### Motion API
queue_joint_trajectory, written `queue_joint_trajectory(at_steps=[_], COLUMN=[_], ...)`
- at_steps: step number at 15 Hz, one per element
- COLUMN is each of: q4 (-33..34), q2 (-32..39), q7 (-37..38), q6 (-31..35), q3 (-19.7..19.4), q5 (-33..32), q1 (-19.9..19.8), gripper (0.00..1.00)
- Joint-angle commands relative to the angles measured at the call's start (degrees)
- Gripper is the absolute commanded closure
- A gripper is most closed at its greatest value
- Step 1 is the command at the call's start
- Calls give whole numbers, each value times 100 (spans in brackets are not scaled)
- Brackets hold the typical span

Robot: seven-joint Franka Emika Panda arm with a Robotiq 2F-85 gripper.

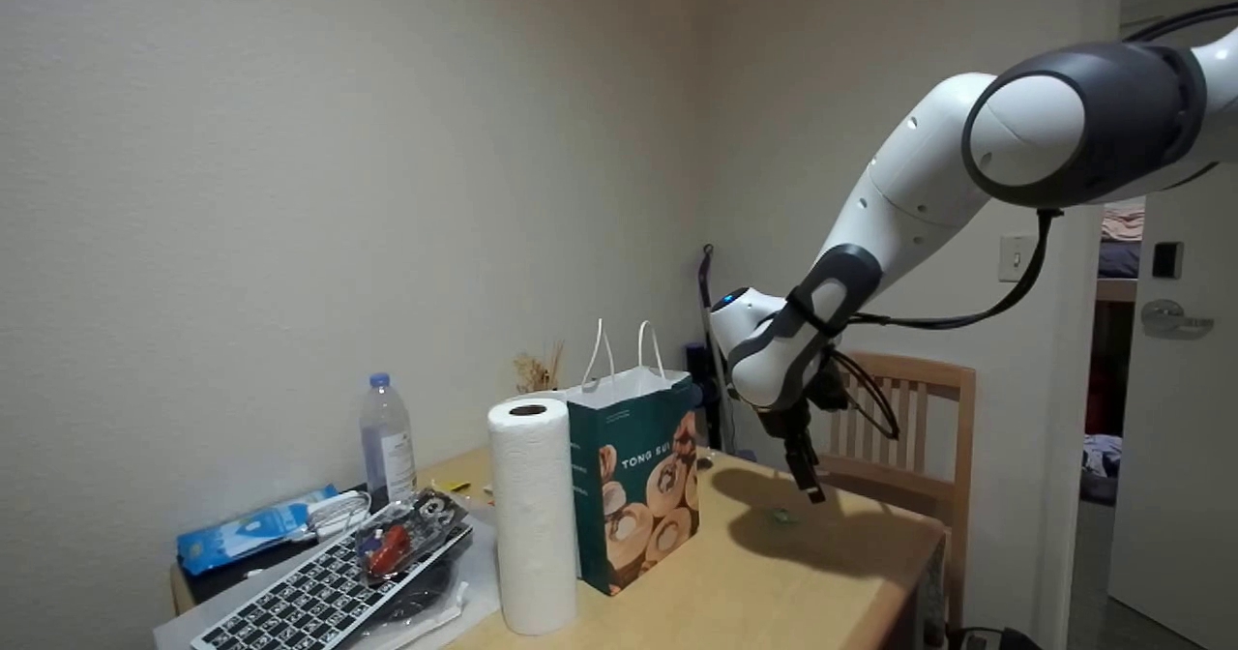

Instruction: Pick up the green thing on the table and put it in the paper bag

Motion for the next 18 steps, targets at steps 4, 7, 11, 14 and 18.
queue_joint_trajectory(at_steps=[4, 7, 11, 14, 18], q4=[234, 599, 570, 826, 1306], q2=[300, 612, 606, 850, 1318], q7=[-1131, -1976, -1730, -2094, -2476], q6=[726, 897, 791, 630, 170], q3=[194, 404, 257, 320, 293], q5=[-170, 15, 27, 11, 86], q1=[-254, -318, -144, -179, -217], gripper=[0, 0, 0, 0, 25])
